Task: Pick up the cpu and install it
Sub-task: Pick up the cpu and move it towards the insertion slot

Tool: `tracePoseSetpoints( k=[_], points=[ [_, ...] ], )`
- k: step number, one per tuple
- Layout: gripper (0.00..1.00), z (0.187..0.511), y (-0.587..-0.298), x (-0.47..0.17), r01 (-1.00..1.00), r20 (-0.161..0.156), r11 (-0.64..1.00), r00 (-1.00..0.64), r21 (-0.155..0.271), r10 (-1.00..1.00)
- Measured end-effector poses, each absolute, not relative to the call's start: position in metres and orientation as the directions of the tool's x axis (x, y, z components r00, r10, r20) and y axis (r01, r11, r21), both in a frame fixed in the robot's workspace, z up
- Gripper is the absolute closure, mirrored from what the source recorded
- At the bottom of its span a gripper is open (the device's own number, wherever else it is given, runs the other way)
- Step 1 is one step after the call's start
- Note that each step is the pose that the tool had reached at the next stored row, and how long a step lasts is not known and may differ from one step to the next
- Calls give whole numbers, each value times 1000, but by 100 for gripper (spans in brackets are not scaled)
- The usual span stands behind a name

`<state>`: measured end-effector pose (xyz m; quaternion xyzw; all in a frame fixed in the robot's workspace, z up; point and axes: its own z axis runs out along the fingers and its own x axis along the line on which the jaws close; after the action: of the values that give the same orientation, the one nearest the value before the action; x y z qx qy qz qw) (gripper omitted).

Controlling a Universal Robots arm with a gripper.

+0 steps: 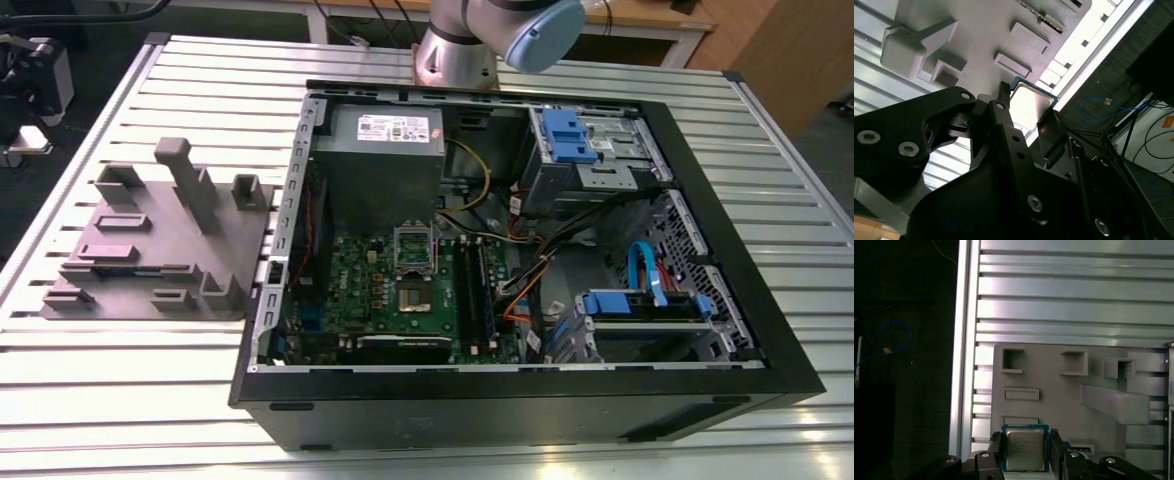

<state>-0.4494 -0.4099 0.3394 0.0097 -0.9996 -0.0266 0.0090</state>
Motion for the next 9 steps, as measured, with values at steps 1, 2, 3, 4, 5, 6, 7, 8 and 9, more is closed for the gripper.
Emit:
tracePoseSetpoints(
  k=[1,2,3,4,5,6,7,8,9],
  points=[
    [53,340,-410,-449,-19,17,998,-1000,53,-20],
    [53,340,-410,-449,-19,17,998,-1000,53,-20],
    [53,340,-410,-449,-19,17,998,-1000,53,-20],
    [53,341,-410,-449,-19,17,998,-1000,53,-20],
    [53,341,-410,-449,-19,17,998,-1000,53,-20],
    [53,341,-410,-449,-19,17,998,-1000,53,-20],
    [53,341,-410,-449,-19,17,998,-1000,53,-20],
    [53,342,-410,-449,-19,17,998,-1000,53,-20],
    [53,342,-410,-449,-19,17,998,-1000,53,-20]
  ],
)
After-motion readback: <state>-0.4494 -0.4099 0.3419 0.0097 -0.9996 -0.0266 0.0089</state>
